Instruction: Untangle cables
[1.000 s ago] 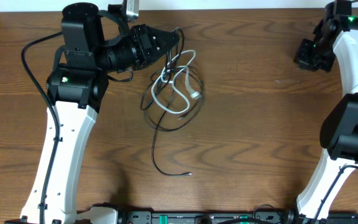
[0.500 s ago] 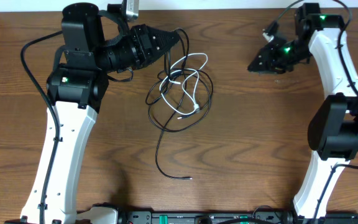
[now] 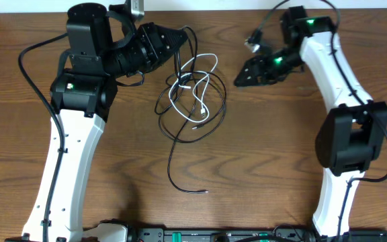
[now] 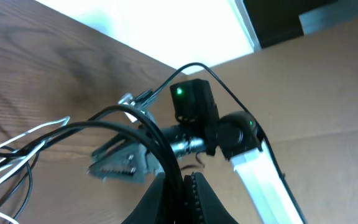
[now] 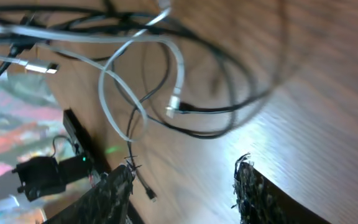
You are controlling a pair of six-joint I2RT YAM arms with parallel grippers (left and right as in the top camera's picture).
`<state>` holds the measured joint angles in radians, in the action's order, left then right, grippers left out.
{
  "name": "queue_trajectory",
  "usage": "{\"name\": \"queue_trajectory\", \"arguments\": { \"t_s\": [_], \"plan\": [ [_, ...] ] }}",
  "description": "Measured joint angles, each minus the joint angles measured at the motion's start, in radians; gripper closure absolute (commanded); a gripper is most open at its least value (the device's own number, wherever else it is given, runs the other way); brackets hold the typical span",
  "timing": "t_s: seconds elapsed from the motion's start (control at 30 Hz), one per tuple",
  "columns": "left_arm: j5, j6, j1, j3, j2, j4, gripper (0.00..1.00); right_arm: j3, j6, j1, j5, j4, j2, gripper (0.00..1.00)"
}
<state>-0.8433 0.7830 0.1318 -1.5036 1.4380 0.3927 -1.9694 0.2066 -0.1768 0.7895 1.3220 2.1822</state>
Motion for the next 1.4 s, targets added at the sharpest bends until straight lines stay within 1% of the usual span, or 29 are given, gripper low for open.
{"name": "queue_trajectory", "arguments": {
  "t_s": [0.1, 0.23, 0.43, 0.57, 0.77, 0.97, 1.13, 1.23, 1.4],
  "plan": [
    [0.025, 0.023, 0.0, 0.0, 0.0, 0.0, 0.9, 0.0, -0.026, -0.056, 0.003, -0.018, 0.0, 0.41],
    [0.041, 0.041, 0.0, 0.0, 0.0, 0.0, 0.9, 0.003, -0.108, -0.123, -0.023, -0.104, 0.0, 0.36],
    [0.046, 0.056, 0.0, 0.0, 0.0, 0.0, 0.9, 0.072, -0.241, -0.207, -0.058, -0.25, 0.0, 0.36],
    [0.047, 0.059, 0.0, 0.0, 0.0, 0.0, 0.9, 0.156, -0.333, -0.257, -0.072, -0.371, 0.0, 0.37],
    [0.05, 0.059, 0.0, 0.0, 0.0, 0.0, 0.9, 0.247, -0.402, -0.306, -0.04, -0.495, 0.003, 0.39],
    [0.053, 0.059, 0.0, 0.0, 0.0, 0.0, 0.9, 0.255, -0.423, -0.312, 0.012, -0.524, 0.003, 0.41],
    [0.057, 0.059, 0.0, 0.0, 0.0, 0.0, 0.9, 0.255, -0.43, -0.298, 0.024, -0.505, 0.003, 0.4],
    [0.057, 0.059, 0.0, 0.0, 0.0, 0.0, 0.9, 0.255, -0.431, -0.266, 0.019, -0.492, 0.003, 0.4],
    [0.057, 0.059, 0.0, 0.0, 0.0, 0.0, 0.9, 0.255, -0.409, -0.171, 0.027, -0.474, 0.003, 0.39]
  ]
}}
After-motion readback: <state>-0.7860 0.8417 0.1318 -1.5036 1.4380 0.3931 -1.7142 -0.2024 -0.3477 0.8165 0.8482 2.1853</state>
